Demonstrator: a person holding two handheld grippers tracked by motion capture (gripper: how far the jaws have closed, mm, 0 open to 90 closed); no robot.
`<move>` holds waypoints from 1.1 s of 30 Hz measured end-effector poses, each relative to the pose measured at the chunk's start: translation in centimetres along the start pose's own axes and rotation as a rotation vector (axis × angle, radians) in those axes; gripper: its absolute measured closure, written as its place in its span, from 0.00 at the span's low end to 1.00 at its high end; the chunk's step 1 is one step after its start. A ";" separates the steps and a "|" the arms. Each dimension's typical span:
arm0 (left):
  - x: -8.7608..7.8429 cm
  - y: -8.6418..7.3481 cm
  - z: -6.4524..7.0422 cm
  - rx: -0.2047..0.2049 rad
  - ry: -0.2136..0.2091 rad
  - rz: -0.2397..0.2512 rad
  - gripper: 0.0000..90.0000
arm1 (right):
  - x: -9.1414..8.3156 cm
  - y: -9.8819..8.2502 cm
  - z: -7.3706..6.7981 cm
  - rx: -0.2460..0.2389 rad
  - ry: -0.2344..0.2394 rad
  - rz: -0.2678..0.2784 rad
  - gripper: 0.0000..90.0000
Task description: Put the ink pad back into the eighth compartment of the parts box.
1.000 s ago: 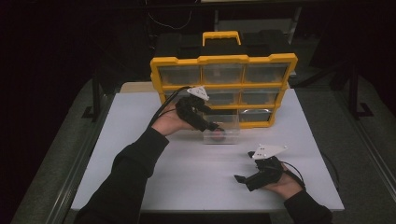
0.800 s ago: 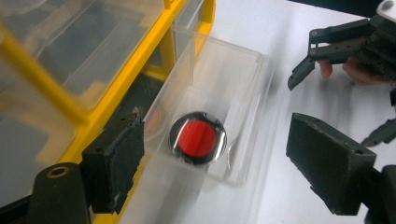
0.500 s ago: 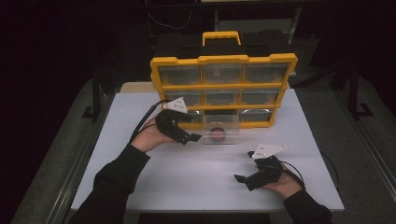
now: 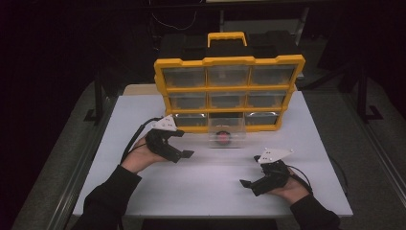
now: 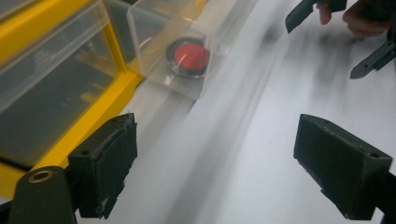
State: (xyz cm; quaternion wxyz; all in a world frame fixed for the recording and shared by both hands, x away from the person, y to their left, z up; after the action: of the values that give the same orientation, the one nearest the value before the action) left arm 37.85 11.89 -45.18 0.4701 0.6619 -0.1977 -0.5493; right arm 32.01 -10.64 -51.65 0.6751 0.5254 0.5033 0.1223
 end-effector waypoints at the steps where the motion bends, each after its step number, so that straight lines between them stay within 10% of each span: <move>1: -0.1 -0.3 0.0 0.001 0.003 -0.001 0.14 | 0.0 0.0 0.0 -0.001 0.000 -0.001 0.00; 33: -3.6 -9.0 0.9 -0.039 0.153 0.049 0.00 | 0.0 -0.1 -0.1 -0.002 -0.005 -0.008 0.00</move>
State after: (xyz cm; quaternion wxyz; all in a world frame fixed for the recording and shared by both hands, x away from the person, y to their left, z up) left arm 33.57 18.67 -50.74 0.5101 0.6877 -0.1664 -0.4892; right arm 31.85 -10.67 -51.73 0.6773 0.5230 0.5036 0.1190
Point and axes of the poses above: each handheld gripper's, and its own axes: x roughly forward along the jaws, y roughly out of its top, z roughly to its right, the point moved 10 cm from there along x, roughly forward along the jaws, and after that the axes turned 6 degrees about z, right-handed, at the moved point
